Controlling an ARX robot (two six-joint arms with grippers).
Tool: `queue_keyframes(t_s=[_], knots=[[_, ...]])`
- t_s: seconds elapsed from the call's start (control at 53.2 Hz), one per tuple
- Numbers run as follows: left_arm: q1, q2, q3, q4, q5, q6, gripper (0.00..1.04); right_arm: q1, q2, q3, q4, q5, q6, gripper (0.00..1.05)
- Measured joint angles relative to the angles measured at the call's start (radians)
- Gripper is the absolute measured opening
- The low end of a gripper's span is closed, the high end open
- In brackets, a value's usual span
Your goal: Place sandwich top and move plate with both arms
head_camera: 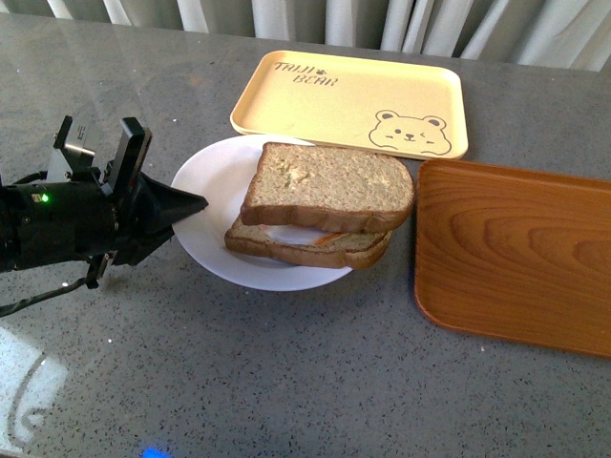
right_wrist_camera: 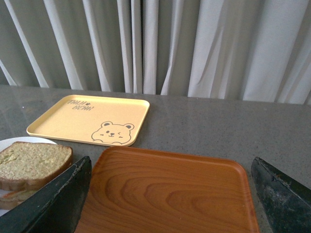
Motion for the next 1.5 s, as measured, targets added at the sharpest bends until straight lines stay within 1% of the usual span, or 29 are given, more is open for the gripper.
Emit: queue_keyframes(t_s=[0.15, 0.282, 0.433, 0.546, 0.734, 0.959, 1.129, 1.354, 1.505], knots=[[0.016, -0.065, 0.013, -0.073, 0.004, -0.004, 0.02, 0.000, 0.000, 0.000, 0.000, 0.000, 0.000, 0.96], [0.038, -0.092, 0.090, -0.166, 0.006, 0.004, 0.02, 0.000, 0.000, 0.000, 0.000, 0.000, 0.000, 0.96], [0.051, -0.077, 0.273, -0.310, 0.010, 0.032, 0.02, 0.000, 0.000, 0.000, 0.000, 0.000, 0.000, 0.96], [0.050, -0.039, 0.396, -0.384, 0.024, 0.047, 0.02, 0.000, 0.000, 0.000, 0.000, 0.000, 0.000, 0.96], [0.030, 0.105, 0.663, -0.530, 0.030, 0.082, 0.02, 0.000, 0.000, 0.000, 0.000, 0.000, 0.000, 0.96], [-0.002, 0.222, 0.867, -0.610, 0.047, 0.087, 0.02, 0.000, 0.000, 0.000, 0.000, 0.000, 0.000, 0.96], [-0.036, 0.311, 1.049, -0.700, 0.063, 0.098, 0.02, 0.000, 0.000, 0.000, 0.000, 0.000, 0.000, 0.96], [-0.051, 0.405, 1.192, -0.799, 0.072, 0.132, 0.02, 0.000, 0.000, 0.000, 0.000, 0.000, 0.000, 0.96], [-0.052, 0.452, 1.252, -0.843, 0.072, 0.155, 0.02, 0.000, 0.000, 0.000, 0.000, 0.000, 0.000, 0.96]])
